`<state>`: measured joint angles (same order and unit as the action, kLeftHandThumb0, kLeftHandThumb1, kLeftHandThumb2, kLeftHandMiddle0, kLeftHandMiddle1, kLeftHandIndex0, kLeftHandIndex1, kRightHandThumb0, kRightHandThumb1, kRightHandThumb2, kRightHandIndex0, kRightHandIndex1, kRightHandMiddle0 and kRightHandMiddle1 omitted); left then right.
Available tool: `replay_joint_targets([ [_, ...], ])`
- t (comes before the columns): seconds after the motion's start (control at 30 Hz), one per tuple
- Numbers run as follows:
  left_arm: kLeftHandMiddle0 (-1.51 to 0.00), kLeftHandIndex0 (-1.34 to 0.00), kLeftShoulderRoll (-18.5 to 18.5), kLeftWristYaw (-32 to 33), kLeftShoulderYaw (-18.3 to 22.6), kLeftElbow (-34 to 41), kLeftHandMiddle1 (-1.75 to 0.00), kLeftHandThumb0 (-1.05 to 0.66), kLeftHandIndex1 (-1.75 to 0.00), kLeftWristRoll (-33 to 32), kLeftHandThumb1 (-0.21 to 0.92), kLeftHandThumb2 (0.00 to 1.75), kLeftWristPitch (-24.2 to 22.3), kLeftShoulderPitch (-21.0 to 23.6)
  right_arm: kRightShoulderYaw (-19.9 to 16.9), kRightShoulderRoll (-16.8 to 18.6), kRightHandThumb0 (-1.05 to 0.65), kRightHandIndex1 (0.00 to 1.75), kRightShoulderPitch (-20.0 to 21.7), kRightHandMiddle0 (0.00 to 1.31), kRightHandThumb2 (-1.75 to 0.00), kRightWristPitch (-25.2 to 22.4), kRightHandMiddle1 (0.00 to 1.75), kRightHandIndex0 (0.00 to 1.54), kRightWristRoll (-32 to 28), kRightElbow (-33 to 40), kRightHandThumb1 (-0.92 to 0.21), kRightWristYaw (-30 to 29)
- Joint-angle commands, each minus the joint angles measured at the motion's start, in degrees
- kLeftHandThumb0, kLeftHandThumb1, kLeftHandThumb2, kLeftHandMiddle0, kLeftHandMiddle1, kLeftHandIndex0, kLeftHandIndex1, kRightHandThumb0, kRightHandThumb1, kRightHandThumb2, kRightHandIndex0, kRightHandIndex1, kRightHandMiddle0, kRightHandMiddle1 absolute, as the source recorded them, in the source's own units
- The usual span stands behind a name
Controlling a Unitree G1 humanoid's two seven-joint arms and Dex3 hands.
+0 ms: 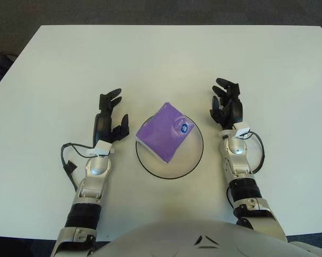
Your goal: Put the tissue paper into the plate.
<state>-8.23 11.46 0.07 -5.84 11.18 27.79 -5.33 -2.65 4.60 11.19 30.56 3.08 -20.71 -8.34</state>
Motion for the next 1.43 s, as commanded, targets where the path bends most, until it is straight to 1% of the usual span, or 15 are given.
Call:
replay_joint_targets([
  [0.0, -0.27, 0.00, 1.36, -0.74, -1.03, -0.86, -0.62, -0.60, -0.88, 0.46, 0.92, 0.74, -1.68, -5.41, 0.47, 0.55, -0.50, 0.75, -6.28, 0.00, -0.60, 1.29, 1.03, 0.33, 0.23, -2.28, -0.91, -0.01],
  [0.23, -0.26, 0.00, 2.14, -2.04, -1.11, 2.83, -0.61, -0.59, -0.89, -0.16, 0.92, 0.74, -3.83, -7.06, 0.97, 0.82, -0.52, 0.75, -7.39, 0.00, -0.59, 3.01, 1.04, 0.33, 0.92, -0.28, -0.91, -0.53],
  [0.4, -0.27, 0.00, 2.85, -2.53, -1.00, 4.17, -0.61, -0.59, -0.90, -0.41, 0.92, 0.73, -4.76, -7.56, 1.10, 1.31, -0.51, 0.76, -7.94, 0.00, -0.58, 3.99, 1.06, 0.34, 1.06, 0.82, -0.90, -0.94],
  [0.57, -0.28, 0.00, 3.28, -2.77, -0.94, 4.38, -0.60, -0.60, -0.91, -0.51, 0.92, 0.73, -5.21, -7.41, 1.24, 1.45, -0.50, 0.77, -8.31, 0.00, -0.58, 3.95, 1.06, 0.33, 1.47, 1.51, -0.89, -1.35],
  [0.83, -0.28, 0.00, 3.51, -2.80, -0.39, 2.01, -0.61, -0.61, -0.91, -0.76, 0.92, 0.73, -4.80, -5.68, 1.70, 1.64, -0.47, 0.77, -9.03, 0.00, -0.62, 3.54, 1.07, 0.33, 2.08, 2.88, -0.85, -2.25],
  [1.13, -0.28, 0.00, 3.93, -2.18, 0.15, 0.43, -0.61, -0.61, -0.93, -0.48, 0.92, 0.73, -5.32, -4.81, 2.13, 1.75, -0.47, 0.78, -9.27, 0.00, -0.65, 3.16, 1.09, 0.33, 1.67, 3.60, -0.83, -2.26],
  [1.4, -0.28, 0.00, 4.53, -0.25, 1.14, -3.84, -0.62, -0.63, -0.97, 0.25, 0.92, 0.74, -6.36, -1.66, 2.98, 1.87, -0.50, 0.79, -9.65, 0.01, -0.65, 2.66, 1.10, 0.35, 2.51, 4.34, -0.84, -2.42],
])
